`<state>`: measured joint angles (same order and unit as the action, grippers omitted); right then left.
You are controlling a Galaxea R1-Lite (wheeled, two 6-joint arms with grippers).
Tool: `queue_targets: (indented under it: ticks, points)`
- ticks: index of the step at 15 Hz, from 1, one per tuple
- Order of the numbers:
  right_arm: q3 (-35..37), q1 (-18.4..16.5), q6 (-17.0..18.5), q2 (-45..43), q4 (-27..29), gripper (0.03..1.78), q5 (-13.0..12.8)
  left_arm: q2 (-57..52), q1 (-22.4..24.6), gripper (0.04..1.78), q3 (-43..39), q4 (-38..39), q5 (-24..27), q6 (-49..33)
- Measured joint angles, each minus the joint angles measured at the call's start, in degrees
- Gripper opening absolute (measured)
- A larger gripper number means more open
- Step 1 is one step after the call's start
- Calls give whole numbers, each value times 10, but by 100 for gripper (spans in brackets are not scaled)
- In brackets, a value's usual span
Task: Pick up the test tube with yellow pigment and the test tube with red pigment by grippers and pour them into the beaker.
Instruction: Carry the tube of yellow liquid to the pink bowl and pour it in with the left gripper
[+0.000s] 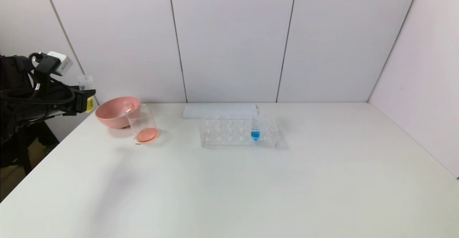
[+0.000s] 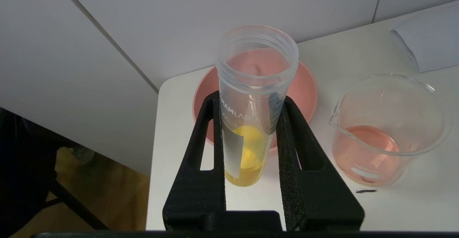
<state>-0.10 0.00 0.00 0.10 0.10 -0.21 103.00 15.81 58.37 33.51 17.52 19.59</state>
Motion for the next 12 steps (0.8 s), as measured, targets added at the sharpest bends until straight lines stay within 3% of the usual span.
queue_targets:
  ticks: [7,12]
  points:
    - [0,0,0,0,0,170,0,17,14,44,3,-24,14,127]
    - [0,0,0,0,0,170,0,22,13,44,37,-87,34,135]
